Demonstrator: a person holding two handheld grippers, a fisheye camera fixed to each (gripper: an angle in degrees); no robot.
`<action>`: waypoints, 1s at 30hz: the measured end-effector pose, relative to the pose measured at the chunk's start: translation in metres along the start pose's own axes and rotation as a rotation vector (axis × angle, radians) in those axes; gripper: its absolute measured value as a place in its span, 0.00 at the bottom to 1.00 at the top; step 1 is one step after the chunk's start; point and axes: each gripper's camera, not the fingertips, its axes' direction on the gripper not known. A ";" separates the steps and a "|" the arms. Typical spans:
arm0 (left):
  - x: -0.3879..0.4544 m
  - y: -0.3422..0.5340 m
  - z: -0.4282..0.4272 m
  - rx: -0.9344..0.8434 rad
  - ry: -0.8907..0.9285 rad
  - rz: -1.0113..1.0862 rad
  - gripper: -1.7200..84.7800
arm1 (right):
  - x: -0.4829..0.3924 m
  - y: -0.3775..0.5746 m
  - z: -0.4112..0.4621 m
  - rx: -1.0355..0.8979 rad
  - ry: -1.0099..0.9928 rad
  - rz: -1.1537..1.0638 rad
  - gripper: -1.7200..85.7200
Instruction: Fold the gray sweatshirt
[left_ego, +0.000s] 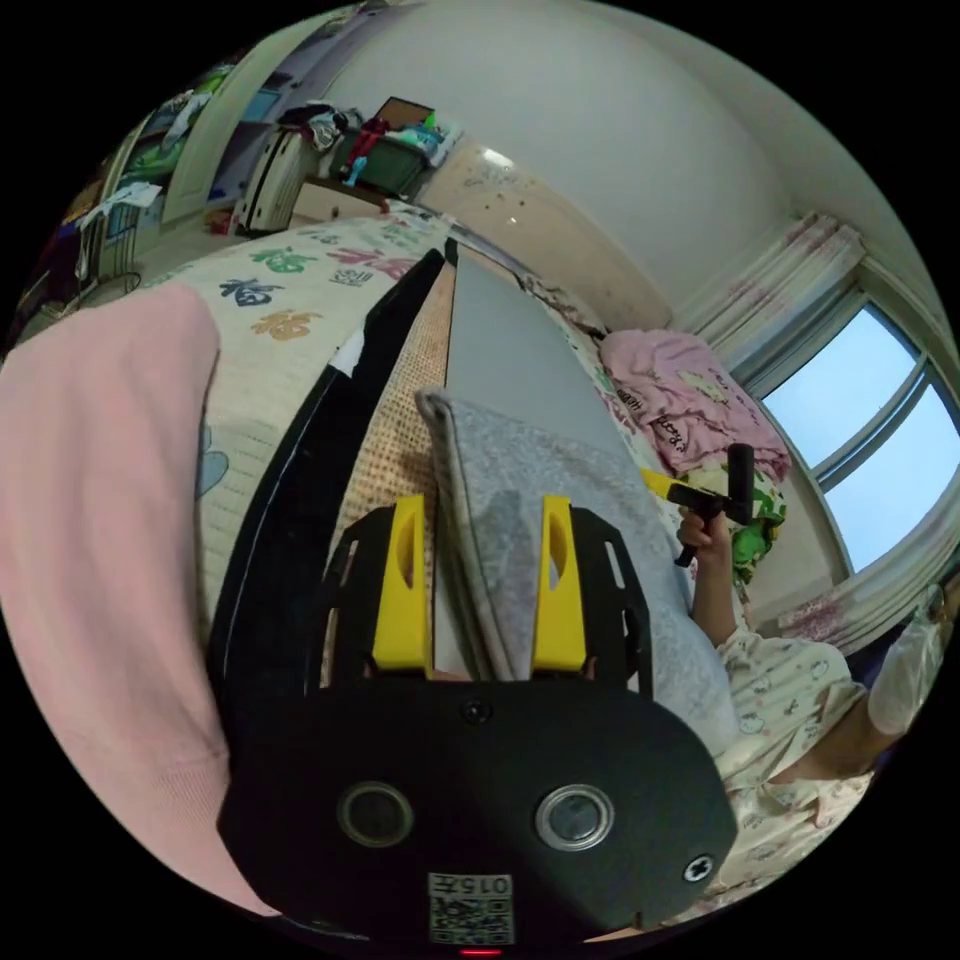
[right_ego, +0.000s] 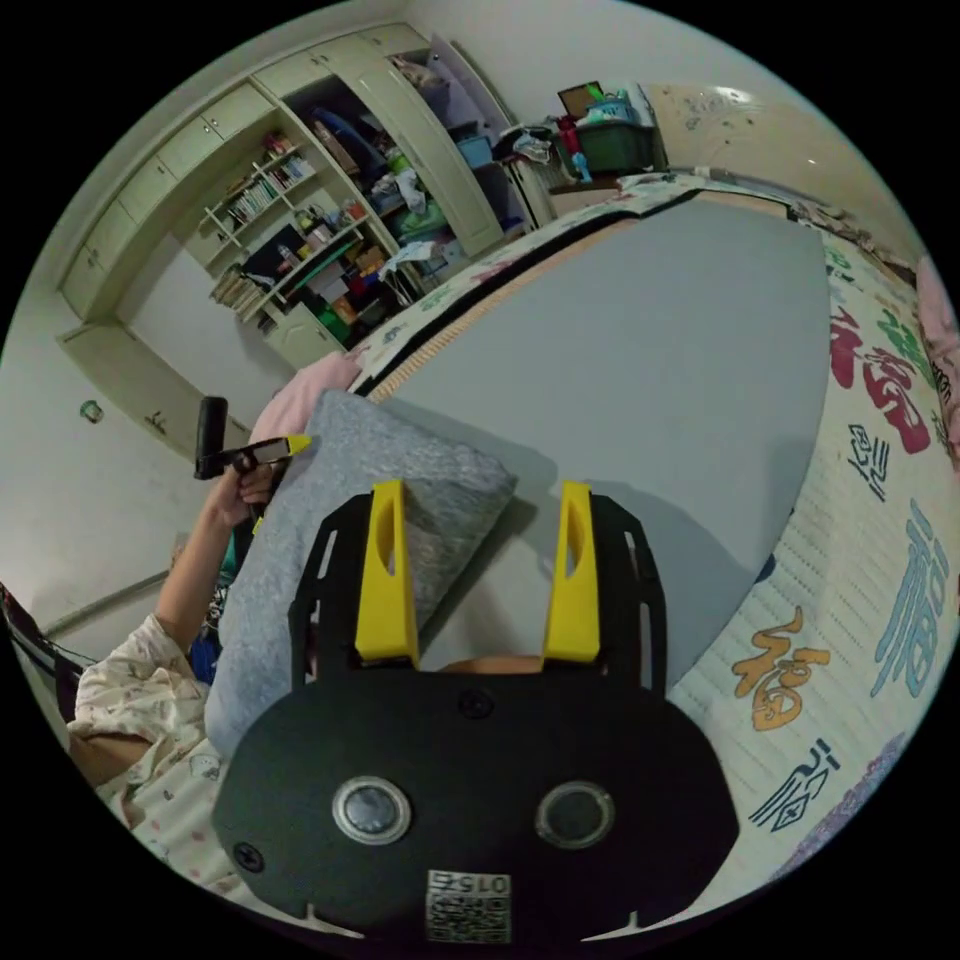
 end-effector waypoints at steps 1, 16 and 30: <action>-0.005 -0.004 0.003 -0.013 0.000 -0.002 0.21 | 0.001 0.001 -0.006 0.000 -0.027 0.007 0.25; -0.095 -0.057 0.030 -0.152 0.069 -0.076 0.18 | -0.042 0.061 -0.004 0.020 -0.156 0.000 0.17; -0.190 0.056 0.038 -0.076 0.172 -0.182 0.17 | -0.151 0.132 0.065 -0.112 -0.001 -0.208 0.15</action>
